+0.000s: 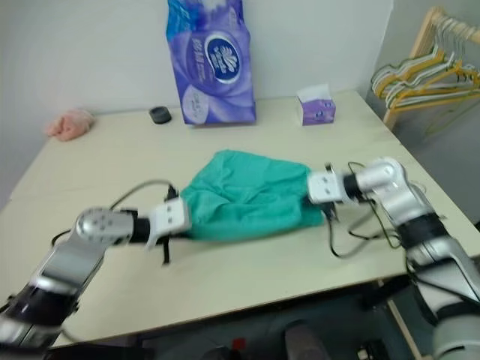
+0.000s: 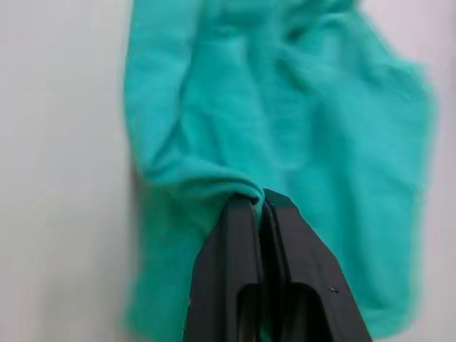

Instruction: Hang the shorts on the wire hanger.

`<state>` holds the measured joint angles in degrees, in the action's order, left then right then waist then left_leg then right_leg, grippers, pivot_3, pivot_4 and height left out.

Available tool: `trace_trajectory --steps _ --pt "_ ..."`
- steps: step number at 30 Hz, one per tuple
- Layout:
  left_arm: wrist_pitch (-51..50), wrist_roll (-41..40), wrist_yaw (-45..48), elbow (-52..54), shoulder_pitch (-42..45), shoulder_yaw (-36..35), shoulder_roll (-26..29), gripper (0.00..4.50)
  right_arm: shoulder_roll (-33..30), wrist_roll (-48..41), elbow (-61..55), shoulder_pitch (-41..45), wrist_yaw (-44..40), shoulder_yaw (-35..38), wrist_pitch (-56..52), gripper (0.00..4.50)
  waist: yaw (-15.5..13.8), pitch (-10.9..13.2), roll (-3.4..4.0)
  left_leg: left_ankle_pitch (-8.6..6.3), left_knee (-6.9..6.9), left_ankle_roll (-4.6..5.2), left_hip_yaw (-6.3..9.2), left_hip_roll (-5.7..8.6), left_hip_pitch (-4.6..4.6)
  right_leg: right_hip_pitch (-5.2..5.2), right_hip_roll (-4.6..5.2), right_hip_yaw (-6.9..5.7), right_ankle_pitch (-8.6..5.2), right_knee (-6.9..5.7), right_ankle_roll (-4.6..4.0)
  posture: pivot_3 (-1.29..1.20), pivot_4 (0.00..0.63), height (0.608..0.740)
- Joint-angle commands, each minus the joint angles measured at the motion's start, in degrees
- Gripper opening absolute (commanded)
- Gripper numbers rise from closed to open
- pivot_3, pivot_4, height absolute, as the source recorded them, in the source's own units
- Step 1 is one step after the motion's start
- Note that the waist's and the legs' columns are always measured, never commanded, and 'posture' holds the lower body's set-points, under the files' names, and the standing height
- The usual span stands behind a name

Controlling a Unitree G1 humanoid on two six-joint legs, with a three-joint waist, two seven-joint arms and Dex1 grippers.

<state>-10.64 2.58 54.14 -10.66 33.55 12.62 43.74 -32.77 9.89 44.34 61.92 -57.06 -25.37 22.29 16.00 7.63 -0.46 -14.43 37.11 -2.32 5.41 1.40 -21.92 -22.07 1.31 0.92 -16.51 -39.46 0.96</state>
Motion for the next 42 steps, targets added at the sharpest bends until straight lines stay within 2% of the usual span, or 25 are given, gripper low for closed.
trace_trajectory --steps 1,2,4,6,8,10,12,14,15,17,19,23,26,29,35,42 --pt "14.6 10.5 -22.2 -28.0 25.5 -2.0 -0.9 0.02 3.4 13.9 17.8 19.8 35.2 -0.6 7.0 0.00 0.3 0.1 -0.20 0.19 0.14 -0.22 0.03 0.16 -0.46 -0.49 0.15 0.02 0.06 -0.24 0.08 -0.30 0.055 0.740" --pt "20.3 15.0 -30.6 -33.0 32.8 -1.0 0.8 0.02 3.5 16.1 20.0 24.4 42.8 -0.5 9.5 0.00 0.9 0.1 -0.33 0.34 0.27 -0.29 0.03 0.28 -1.11 -1.23 0.29 0.05 0.13 -0.50 0.17 -0.30 0.055 0.740" --pt "30.1 22.5 -41.7 -37.7 42.8 1.5 4.4 0.02 2.8 18.7 22.1 30.5 53.3 0.3 15.3 0.00 1.8 0.0 -0.48 0.47 0.63 -0.48 0.02 0.33 -2.14 -2.29 0.44 0.10 0.20 -0.67 0.18 -0.30 0.053 0.740" --pt "36.3 26.5 -46.7 -39.4 47.6 2.9 6.5 0.02 1.8 21.5 23.0 33.2 60.0 -0.3 19.8 0.00 2.6 -0.4 -0.60 0.43 -0.20 -0.54 -0.19 0.35 -2.17 -2.35 0.59 0.18 0.15 -0.39 0.27 -0.29 0.057 0.740" --pt "40.7 28.6 -43.4 -35.6 45.3 4.5 9.4 0.02 0.8 20.9 22.4 31.2 59.9 0.4 25.6 0.00 3.0 -1.4 -0.24 0.31 -0.51 -0.41 -0.52 0.52 -1.85 -2.30 0.90 0.25 -0.06 -0.38 0.63 -0.29 0.057 0.740" --pt "40.7 25.8 -33.0 -29.2 35.3 5.4 12.0 0.02 0.9 18.3 21.1 24.6 52.9 0.2 32.2 0.00 3.2 -2.0 -0.14 0.01 -1.19 -0.01 -0.86 0.64 -1.16 -1.86 1.03 0.48 -0.28 -0.37 0.98 -0.28 0.060 0.740" --pt "35.1 17.2 -19.3 -19.5 20.6 4.8 14.3 0.02 2.3 12.8 20.4 15.7 39.6 -0.3 35.8 0.00 3.3 -2.3 0.14 -0.24 -1.31 0.42 -1.02 0.74 -0.15 -0.74 1.03 0.79 -0.46 0.29 1.21 -0.27 0.061 0.740" --pt "28.4 10.6 -9.5 -9.1 9.3 3.3 16.6 0.02 2.5 8.1 17.5 8.5 29.1 -0.9 37.7 0.00 3.6 -2.1 -0.09 -0.49 -1.06 0.93 -1.34 0.81 0.83 0.30 0.95 1.25 -0.49 0.38 1.20 -0.27 0.063 0.740" --pt "25.3 8.1 -6.0 -4.5 4.9 2.2 17.6 0.02 2.2 6.2 15.3 5.4 24.7 -1.5 38.2 0.00 3.8 -1.8 -0.35 -0.46 -0.91 1.02 -1.40 0.85 1.01 0.41 0.94 1.37 -0.41 0.25 1.13 -0.27 0.063 0.740" --pt "16.2 0.3 2.5 6.3 -4.8 -0.2 20.3 0.02 1.7 1.3 9.9 -1.0 15.9 -2.1 36.6 0.00 4.1 -1.6 -0.58 -0.36 -0.39 1.18 -1.35 0.87 0.61 0.04 0.94 1.43 -0.15 -0.12 1.14 -0.27 0.065 0.740" --pt "10.5 -4.6 7.6 13.8 -11.3 -2.4 23.0 0.02 1.1 -1.5 5.1 -4.9 11.1 -1.7 34.6 0.00 3.9 -1.6 -0.57 -0.36 0.35 1.18 -1.22 0.85 -0.08 -0.45 0.93 1.38 -0.10 -0.56 1.14 -0.27 0.069 0.740" --pt "4.3 -9.4 13.0 22.6 -19.8 -5.6 27.1 0.02 -1.2 -8.2 -6.1 -11.3 0.6 -1.4 26.7 0.00 2.9 -1.6 -0.50 -0.46 0.42 1.29 -1.13 0.82 0.29 -0.05 0.87 1.28 -0.12 -0.51 1.15 -0.26 0.069 0.740" --pt "1.1 -12.7 16.5 27.4 -25.5 -8.2 29.2 0.02 -6.0 -13.8 -17.8 -17.2 -9.5 -2.4 17.2 0.00 1.4 -1.7 -0.50 -0.60 0.39 1.47 -1.10 0.78 0.54 0.27 0.84 1.21 -0.17 -0.35 1.16 -0.26 0.069 0.740" --pt "-0.3 -14.8 19.0 30.8 -31.7 -10.4 30.5 0.02 -11.2 -16.3 -28.1 -23.3 -15.7 -2.2 8.8 0.00 0.0 -1.6 -0.45 -0.62 0.49 1.48 -1.10 0.78 0.52 0.29 0.84 1.22 -0.17 -0.34 1.16 -0.27 0.070 0.740" --pt "-0.4 -15.0 20.5 33.8 -42.7 -12.6 30.9 0.02 -18.9 -18.8 -43.8 -33.8 -20.5 0.0 -4.9 0.00 -1.7 -1.6 -0.41 -0.75 0.71 1.58 -1.16 0.77 0.64 0.42 0.84 1.30 -0.20 -0.36 1.12 -0.28 0.072 0.740" --pt "-1.3 -16.6 21.4 38.2 -49.6 -13.8 30.3 0.02 -22.2 -20.4 -53.3 -38.6 -22.7 1.6 -13.9 0.00 -2.0 -1.5 -0.35 -0.81 0.70 1.57 -1.17 0.75 0.76 0.64 0.85 1.24 -0.26 -0.15 1.19 -0.29 0.074 0.740"
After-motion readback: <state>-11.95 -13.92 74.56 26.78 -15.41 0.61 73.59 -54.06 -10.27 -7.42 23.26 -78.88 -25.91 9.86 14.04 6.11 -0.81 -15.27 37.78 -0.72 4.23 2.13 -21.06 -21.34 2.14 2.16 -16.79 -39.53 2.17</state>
